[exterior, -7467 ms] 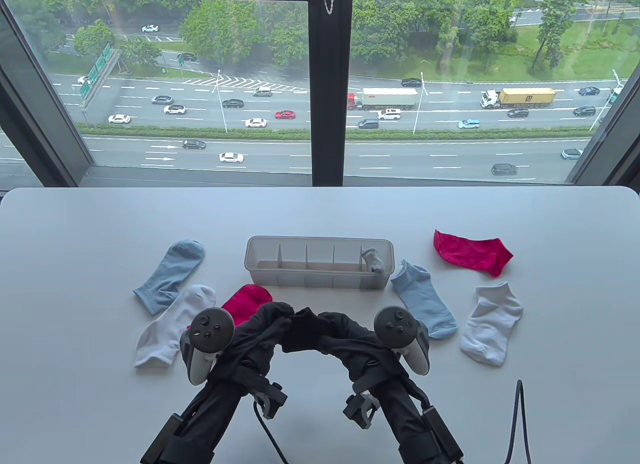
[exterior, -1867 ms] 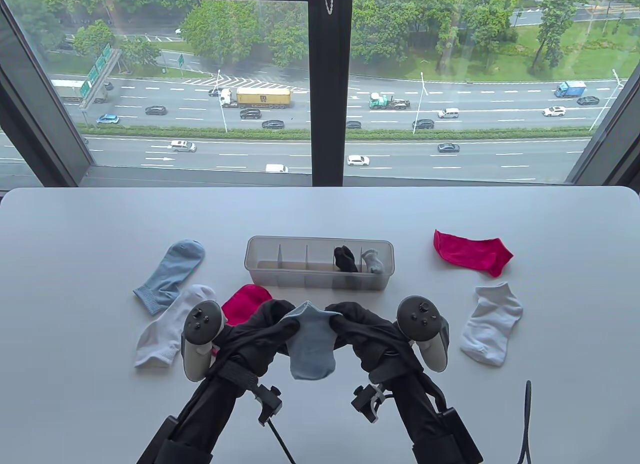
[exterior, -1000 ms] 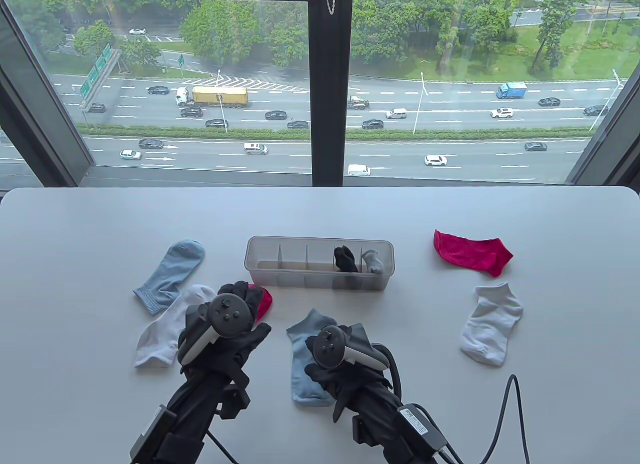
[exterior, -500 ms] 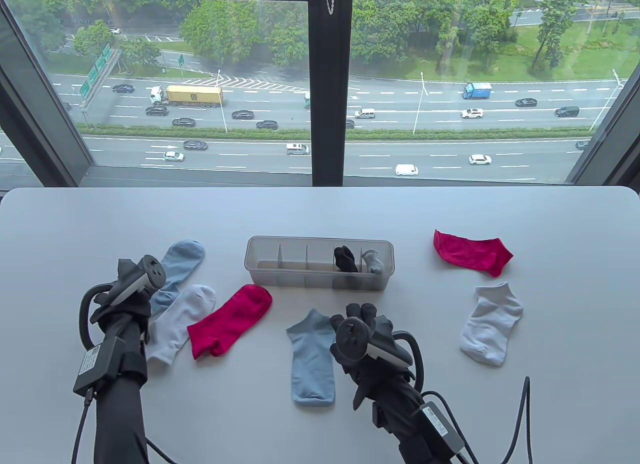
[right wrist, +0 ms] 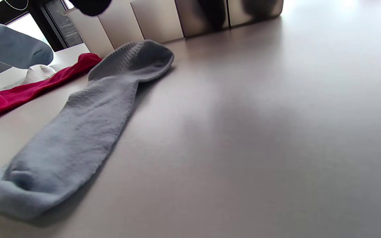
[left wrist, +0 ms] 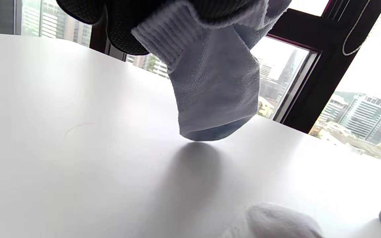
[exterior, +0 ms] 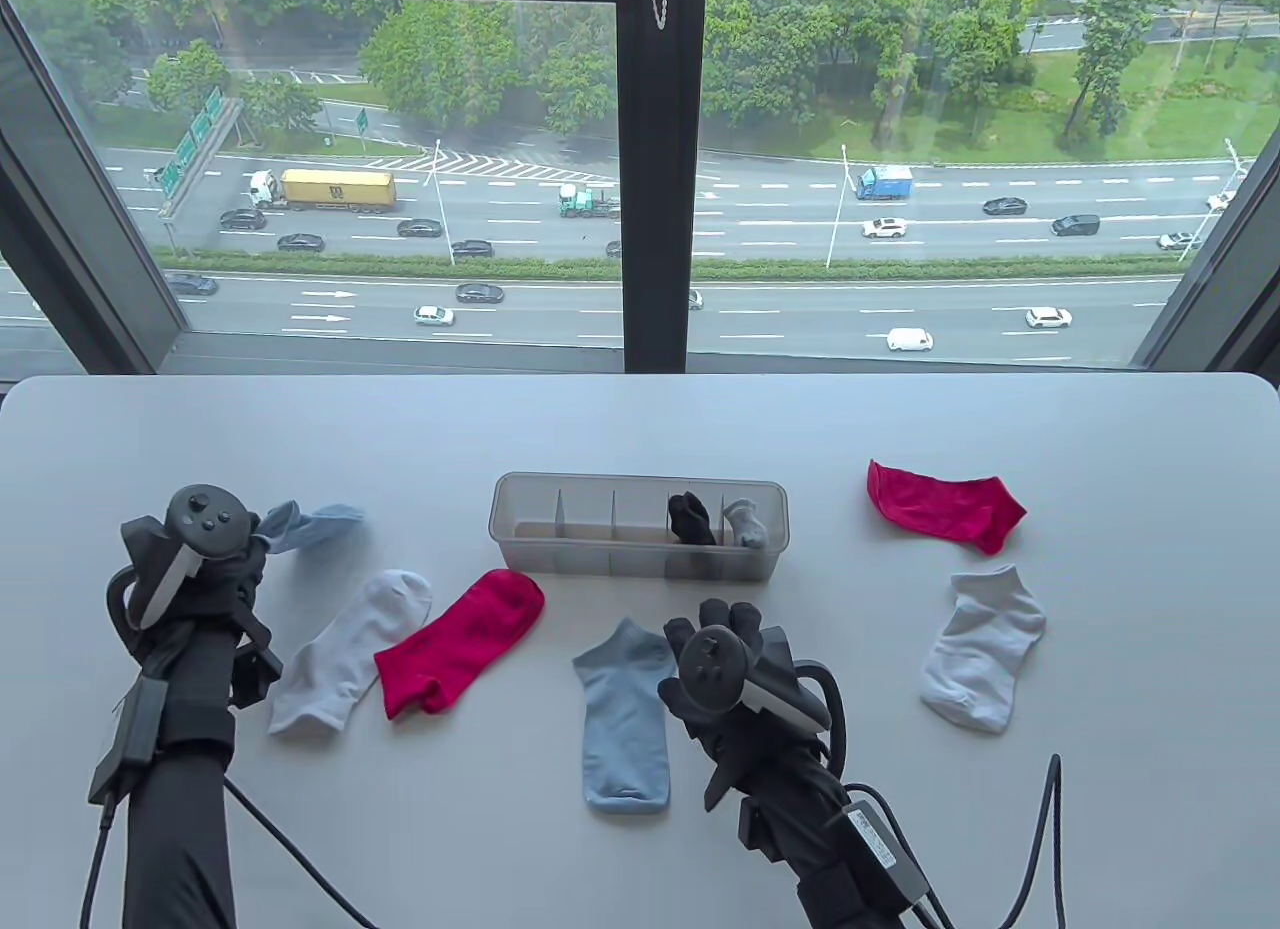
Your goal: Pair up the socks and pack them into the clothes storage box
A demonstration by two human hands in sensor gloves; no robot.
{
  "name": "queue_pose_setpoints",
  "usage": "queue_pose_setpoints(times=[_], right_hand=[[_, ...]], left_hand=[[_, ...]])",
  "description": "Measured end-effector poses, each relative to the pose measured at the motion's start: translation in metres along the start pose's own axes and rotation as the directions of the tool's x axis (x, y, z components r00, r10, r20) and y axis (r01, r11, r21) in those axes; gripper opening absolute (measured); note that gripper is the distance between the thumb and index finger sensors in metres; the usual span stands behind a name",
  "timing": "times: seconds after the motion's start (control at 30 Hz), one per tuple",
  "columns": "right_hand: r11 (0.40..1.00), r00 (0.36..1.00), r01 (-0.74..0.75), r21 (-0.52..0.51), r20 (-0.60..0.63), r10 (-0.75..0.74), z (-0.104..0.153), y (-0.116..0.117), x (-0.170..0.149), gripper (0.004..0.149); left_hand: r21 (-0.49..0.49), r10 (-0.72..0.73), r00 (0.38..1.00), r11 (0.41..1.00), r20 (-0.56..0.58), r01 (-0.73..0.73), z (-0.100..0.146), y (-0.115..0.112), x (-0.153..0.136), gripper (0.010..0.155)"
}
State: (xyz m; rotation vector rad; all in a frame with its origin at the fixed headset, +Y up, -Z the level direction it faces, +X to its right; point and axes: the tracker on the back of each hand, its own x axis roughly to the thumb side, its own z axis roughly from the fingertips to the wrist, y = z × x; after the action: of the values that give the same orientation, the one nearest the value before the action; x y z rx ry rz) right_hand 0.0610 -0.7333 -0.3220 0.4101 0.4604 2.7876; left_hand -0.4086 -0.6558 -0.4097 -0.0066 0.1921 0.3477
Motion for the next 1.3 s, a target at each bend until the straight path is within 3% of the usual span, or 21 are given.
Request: queue_pose_setpoints(times=[0.1,0.2,0.33,0.43,0.47,0.53,0.6,0.63,0.7,0.73,0.77,0.8,0.83,0.87,0.97,1.0,1.03,1.1,1.13,1.2,1.3], right_hand=[[0.989,0.991,0.122,-0.082,0.062,-0.117,0.011,-0.013,0.013,0.076],[0.955,0.959,0.256,-0.150,0.167,-0.230,0.024,-0.032,0.026,0.086],[0.890,0.878,0.424,-0.171,0.321,-0.356,0.040,-0.050,0.032,0.093],[0.844,0.819,0.508,-0.173,0.402,-0.410,0.047,-0.053,0.027,0.089],[0.814,0.801,0.547,-0.198,0.409,-0.438,0.048,-0.052,0.023,0.081],[0.763,0.790,0.592,-0.259,0.373,-0.487,0.048,-0.052,0.014,0.047],[0.725,0.781,0.618,-0.305,0.342,-0.522,0.047,-0.051,0.004,0.040],[0.705,0.772,0.634,-0.319,0.318,-0.550,0.045,-0.050,-0.002,0.040],[0.664,0.729,0.685,-0.302,0.300,-0.615,0.043,-0.048,-0.006,0.040],[0.653,0.711,0.703,-0.283,0.299,-0.636,0.042,-0.047,-0.007,0.041],[0.640,0.696,0.718,-0.273,0.290,-0.657,0.040,-0.044,-0.007,0.041],[0.646,0.696,0.718,-0.259,0.288,-0.658,0.039,-0.043,-0.007,0.041],[0.660,0.702,0.712,-0.241,0.281,-0.655,0.037,-0.042,-0.007,0.042],[0.673,0.715,0.699,-0.244,0.254,-0.651,0.036,-0.041,-0.009,0.042],[0.750,0.794,0.607,-0.263,0.205,-0.572,0.033,-0.040,-0.016,0.042],[0.762,0.804,0.595,-0.255,0.207,-0.558,0.033,-0.040,-0.015,0.044],[0.790,0.817,0.575,-0.214,0.212,-0.537,0.033,-0.042,-0.013,0.047],[0.835,0.811,0.542,-0.092,0.317,-0.492,0.032,-0.043,-0.006,0.074],[0.835,0.804,0.545,-0.074,0.329,-0.495,0.034,-0.045,-0.002,0.075],[0.788,0.803,0.582,-0.200,0.297,-0.517,0.035,-0.047,0.000,0.044],[0.750,0.783,0.621,-0.226,0.197,-0.589,0.024,-0.047,-0.003,0.040]], left_hand=[[0.023,0.033,0.979,0.999,0.199,-0.039,0.032,0.025,0.050,0.043],[-0.102,0.163,0.912,0.986,0.376,-0.134,0.071,0.026,0.108,0.044],[-0.412,0.377,0.799,0.893,0.469,-0.179,0.111,-0.001,0.175,0.044],[-0.476,0.403,0.743,0.870,0.535,-0.129,0.134,-0.031,0.214,0.044],[-0.492,0.404,0.732,0.864,0.548,-0.108,0.139,-0.042,0.224,0.044],[-0.497,0.421,0.734,0.858,0.534,-0.131,0.143,-0.055,0.231,0.044],[-0.501,0.492,0.711,0.836,0.502,-0.224,0.143,-0.067,0.227,0.053],[-0.538,0.553,0.697,0.796,0.457,-0.278,0.143,-0.074,0.224,0.066],[-0.607,0.551,0.735,0.757,0.395,-0.242,0.143,-0.087,0.219,0.081],[-0.605,0.514,0.763,0.769,0.393,-0.207,0.143,-0.092,0.218,0.079],[-0.563,0.457,0.790,0.807,0.408,-0.177,0.143,-0.097,0.216,0.065],[-0.495,0.437,0.796,0.845,0.418,-0.203,0.143,-0.099,0.214,0.044],[-0.391,0.438,0.793,0.878,0.424,-0.276,0.143,-0.101,0.209,0.039],[-0.325,0.499,0.755,0.863,0.425,-0.387,0.141,-0.102,0.203,0.039],[-0.401,0.715,0.595,0.699,0.368,-0.592,0.138,-0.102,0.193,0.039],[-0.402,0.726,0.582,0.688,0.367,-0.604,0.139,-0.102,0.193,0.039],[-0.387,0.716,0.589,0.698,0.374,-0.602,0.139,-0.100,0.194,0.038],[-0.425,0.693,0.612,0.719,0.381,-0.550,0.140,-0.099,0.199,0.039],[-0.424,0.688,0.617,0.724,0.383,-0.544,0.142,-0.099,0.201,0.039],[-0.431,0.694,0.641,0.714,0.327,-0.552,0.141,-0.099,0.204,0.039],[-0.495,0.624,0.758,0.728,0.189,-0.475,0.134,-0.108,0.202,0.039]])
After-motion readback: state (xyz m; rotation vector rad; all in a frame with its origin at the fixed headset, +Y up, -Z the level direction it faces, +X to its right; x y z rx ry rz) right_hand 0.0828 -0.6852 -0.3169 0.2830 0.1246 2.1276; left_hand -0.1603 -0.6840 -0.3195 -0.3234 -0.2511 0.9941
